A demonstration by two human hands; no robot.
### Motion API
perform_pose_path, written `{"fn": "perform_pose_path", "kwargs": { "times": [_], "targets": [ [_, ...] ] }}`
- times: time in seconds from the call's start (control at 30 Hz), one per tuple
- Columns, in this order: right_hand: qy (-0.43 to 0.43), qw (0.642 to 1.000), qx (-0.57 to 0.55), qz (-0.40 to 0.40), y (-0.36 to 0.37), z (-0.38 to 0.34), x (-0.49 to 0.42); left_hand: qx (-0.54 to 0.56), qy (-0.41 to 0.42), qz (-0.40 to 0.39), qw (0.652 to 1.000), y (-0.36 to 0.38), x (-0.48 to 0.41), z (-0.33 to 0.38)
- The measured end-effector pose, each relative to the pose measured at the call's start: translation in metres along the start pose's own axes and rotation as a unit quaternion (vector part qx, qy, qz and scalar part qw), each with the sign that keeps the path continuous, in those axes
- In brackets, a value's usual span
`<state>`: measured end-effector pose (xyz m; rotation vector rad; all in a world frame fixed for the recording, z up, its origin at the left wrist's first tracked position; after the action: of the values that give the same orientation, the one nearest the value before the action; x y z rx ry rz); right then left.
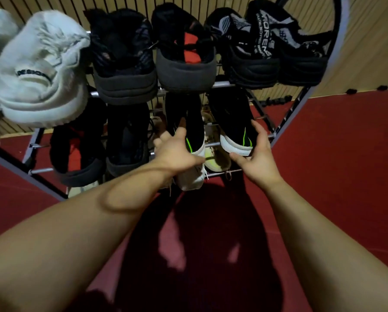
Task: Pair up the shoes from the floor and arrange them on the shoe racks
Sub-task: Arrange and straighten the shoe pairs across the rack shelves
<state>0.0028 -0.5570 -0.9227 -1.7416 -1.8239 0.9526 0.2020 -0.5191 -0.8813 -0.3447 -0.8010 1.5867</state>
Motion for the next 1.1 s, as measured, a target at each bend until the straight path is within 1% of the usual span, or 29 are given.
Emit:
{"fn": "perform_pose_path", "kwargs": {
  "times": [0.07, 0.1, 0.23, 0.33, 0.4, 0.43, 0.5, 0.53, 0.57, 0.6, 0.63, 0.67, 0.7, 0.73, 0.8, 0.83, 0.9, 0.97, 1.03, 1.1],
  "targets": [
    [-0.009, 1.000, -0.012, 0.000, -0.003, 0.003, -0.001, 0.001, 0.037, -0.030, 0.999, -0.008, 0.001, -0.010],
    [-0.009, 1.000, -0.019, -0.001, -0.003, 0.003, -0.002, 0.004, 0.053, -0.031, 0.998, -0.009, 0.000, -0.013],
    [-0.003, 1.000, -0.026, 0.002, 0.003, -0.005, -0.004, 0.070, 0.117, 0.011, 0.991, 0.005, -0.010, -0.010],
    [0.013, 0.999, -0.042, 0.027, 0.006, -0.009, 0.003, 0.078, 0.117, 0.010, 0.990, 0.019, -0.009, -0.011],
    [0.034, 0.998, -0.033, 0.048, 0.009, -0.011, 0.014, 0.040, 0.140, -0.007, 0.989, 0.017, 0.003, -0.026],
    [0.051, 0.996, -0.029, 0.061, 0.012, -0.010, 0.020, 0.008, 0.186, -0.012, 0.982, 0.015, 0.011, -0.037],
    [0.113, 0.989, -0.041, 0.082, 0.019, -0.003, 0.033, -0.089, 0.292, -0.068, 0.950, 0.015, 0.029, -0.070],
    [0.156, 0.984, -0.044, 0.080, 0.023, 0.001, 0.040, -0.157, 0.319, -0.108, 0.929, 0.015, 0.036, -0.092],
    [0.201, 0.977, -0.038, 0.059, 0.029, 0.007, 0.045, -0.225, 0.320, -0.150, 0.908, 0.012, 0.045, -0.112],
    [0.240, 0.971, -0.011, 0.006, 0.037, 0.014, 0.049, -0.283, 0.311, -0.183, 0.889, 0.005, 0.054, -0.132],
    [0.260, 0.961, 0.041, -0.083, 0.048, 0.019, 0.054, -0.331, 0.315, -0.200, 0.867, -0.004, 0.061, -0.153],
    [0.254, 0.944, 0.102, -0.181, 0.059, 0.020, 0.060, -0.370, 0.321, -0.210, 0.846, -0.016, 0.069, -0.172],
    [0.219, 0.928, 0.153, -0.261, 0.071, 0.018, 0.065, -0.400, 0.293, -0.223, 0.839, -0.028, 0.076, -0.189],
    [0.173, 0.916, 0.192, -0.308, 0.082, 0.010, 0.070, -0.427, 0.234, -0.241, 0.839, -0.041, 0.081, -0.203],
    [0.077, 0.900, 0.246, -0.350, 0.103, -0.013, 0.074, -0.431, 0.114, -0.239, 0.863, -0.061, 0.087, -0.226],
    [0.031, 0.897, 0.262, -0.355, 0.115, -0.026, 0.073, -0.416, 0.078, -0.220, 0.879, -0.068, 0.087, -0.233],
    [-0.025, 0.887, 0.286, -0.360, 0.136, -0.059, 0.070, -0.373, 0.028, -0.183, 0.909, -0.076, 0.087, -0.249],
    [-0.058, 0.882, 0.305, -0.356, 0.159, -0.090, 0.067, -0.338, 0.000, -0.161, 0.927, -0.082, 0.084, -0.262],
    [-0.077, 0.884, 0.306, -0.346, 0.182, -0.120, 0.066, -0.297, -0.015, -0.146, 0.944, -0.085, 0.081, -0.274],
    [-0.074, 0.885, 0.302, -0.348, 0.204, -0.141, 0.066, -0.244, -0.032, -0.147, 0.958, -0.085, 0.080, -0.286]
  ]
}}
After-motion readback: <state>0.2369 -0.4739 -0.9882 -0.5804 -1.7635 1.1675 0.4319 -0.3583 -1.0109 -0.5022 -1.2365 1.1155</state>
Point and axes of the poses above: each hand's wrist, its own x-axis away from the middle knuckle, its own y-axis out of the palm, z = x × y, the point moved 1 cm from there along -x, towards the middle knuckle, and after that the axes turned 12 degrees about x, right-handed, at the moved point
